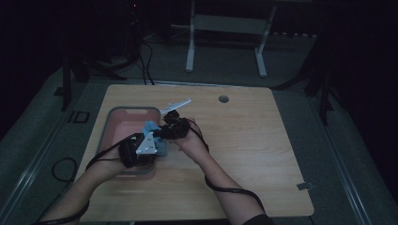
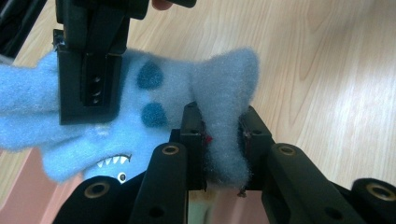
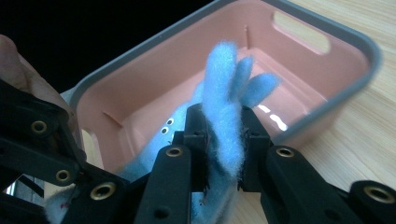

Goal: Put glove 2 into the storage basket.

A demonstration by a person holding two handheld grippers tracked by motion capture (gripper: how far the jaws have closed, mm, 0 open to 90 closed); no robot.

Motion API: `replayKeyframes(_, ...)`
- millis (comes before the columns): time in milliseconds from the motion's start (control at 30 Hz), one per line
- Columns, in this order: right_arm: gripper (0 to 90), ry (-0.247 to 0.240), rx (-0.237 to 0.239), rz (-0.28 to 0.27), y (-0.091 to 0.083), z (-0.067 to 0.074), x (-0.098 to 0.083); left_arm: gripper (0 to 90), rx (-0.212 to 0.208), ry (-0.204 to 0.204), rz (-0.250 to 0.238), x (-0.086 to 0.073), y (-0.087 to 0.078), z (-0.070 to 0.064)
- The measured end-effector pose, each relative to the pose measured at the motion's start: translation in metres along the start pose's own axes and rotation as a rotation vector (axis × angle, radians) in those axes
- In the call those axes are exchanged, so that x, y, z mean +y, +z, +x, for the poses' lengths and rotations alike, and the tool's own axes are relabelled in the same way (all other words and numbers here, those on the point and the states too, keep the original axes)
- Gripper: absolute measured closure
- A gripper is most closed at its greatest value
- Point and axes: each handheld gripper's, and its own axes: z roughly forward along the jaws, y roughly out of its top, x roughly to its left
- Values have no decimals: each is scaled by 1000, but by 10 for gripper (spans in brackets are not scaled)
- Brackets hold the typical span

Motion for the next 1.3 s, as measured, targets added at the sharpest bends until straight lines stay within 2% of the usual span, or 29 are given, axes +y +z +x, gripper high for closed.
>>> replayKeyframes(133,777,-4,18,2,14,6,6,768,10,-15,20,-14,-5,2)
replayKeyframes(400,777,24,59,1,43,12,8,768,13,-42,53,-37,-8,5)
replayKeyframes(633,776,26,36,37,61,7,3,768,-11,-69,82,-49,7,11)
replayKeyframes(767,773,27,0,77,68,2,0,768,-26,-70,101,-51,16,11)
replayKeyframes(967,758,2,-28,100,74,3,-2,765,-47,-81,111,-53,26,14)
replayKeyframes(1067,708,-13,-42,101,75,2,-1,761,-48,-90,109,-54,28,17)
replayKeyframes(1133,639,-18,-57,96,74,0,-1,756,-51,-93,115,-54,30,18)
replayKeyframes(1300,480,-10,-73,41,63,-7,5,738,-58,-97,114,-52,34,18)
